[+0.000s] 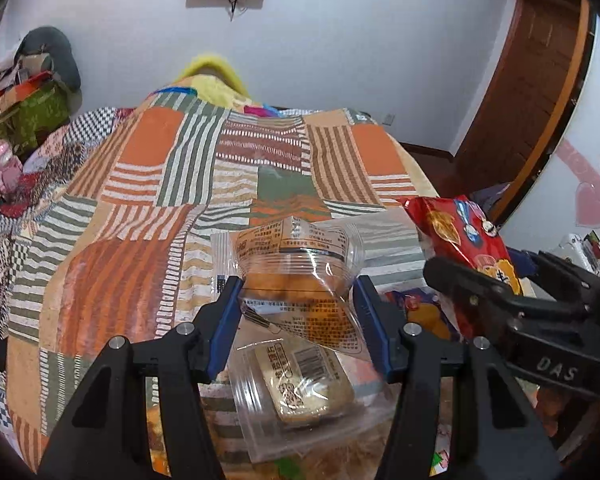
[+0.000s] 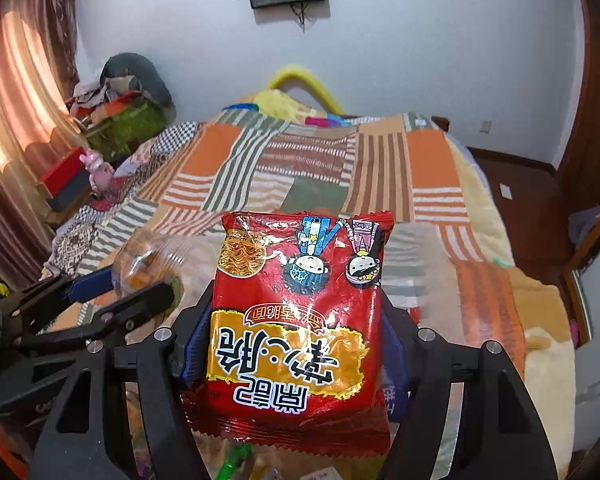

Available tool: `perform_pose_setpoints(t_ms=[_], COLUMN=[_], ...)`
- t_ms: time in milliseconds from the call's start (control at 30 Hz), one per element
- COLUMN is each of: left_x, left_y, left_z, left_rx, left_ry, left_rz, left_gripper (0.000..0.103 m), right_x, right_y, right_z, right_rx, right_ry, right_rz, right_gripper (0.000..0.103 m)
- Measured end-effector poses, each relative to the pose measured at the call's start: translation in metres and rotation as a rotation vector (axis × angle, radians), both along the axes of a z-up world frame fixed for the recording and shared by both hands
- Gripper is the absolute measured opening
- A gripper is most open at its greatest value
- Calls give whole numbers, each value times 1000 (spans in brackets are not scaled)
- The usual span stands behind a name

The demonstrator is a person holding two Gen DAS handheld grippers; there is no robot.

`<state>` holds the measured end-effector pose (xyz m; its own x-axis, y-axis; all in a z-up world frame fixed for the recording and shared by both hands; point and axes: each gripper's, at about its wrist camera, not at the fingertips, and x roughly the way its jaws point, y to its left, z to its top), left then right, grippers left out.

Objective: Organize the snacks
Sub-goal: 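Drop the red bag into the box with the right tool while the left drops the pastry bag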

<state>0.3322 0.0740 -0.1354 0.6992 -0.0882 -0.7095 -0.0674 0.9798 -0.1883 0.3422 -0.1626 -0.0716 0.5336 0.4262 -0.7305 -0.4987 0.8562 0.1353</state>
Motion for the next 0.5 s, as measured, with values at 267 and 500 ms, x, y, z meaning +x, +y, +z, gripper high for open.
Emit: perform_pose_setpoints(t_ms=[267, 500], left_x=[-9, -44], left_y=[3, 8], left_z=[8, 22], left_rx=[23, 69], left_ry=[-42, -62], left_rz=[-24, -38], left_gripper=[58, 64], right_x=[-1, -17], right_y=[-2, -21], right_z=[8, 24], right_rx=[-33, -16], right_ry=[-2, -51], right_rz=[28, 49], right_gripper=[73, 74])
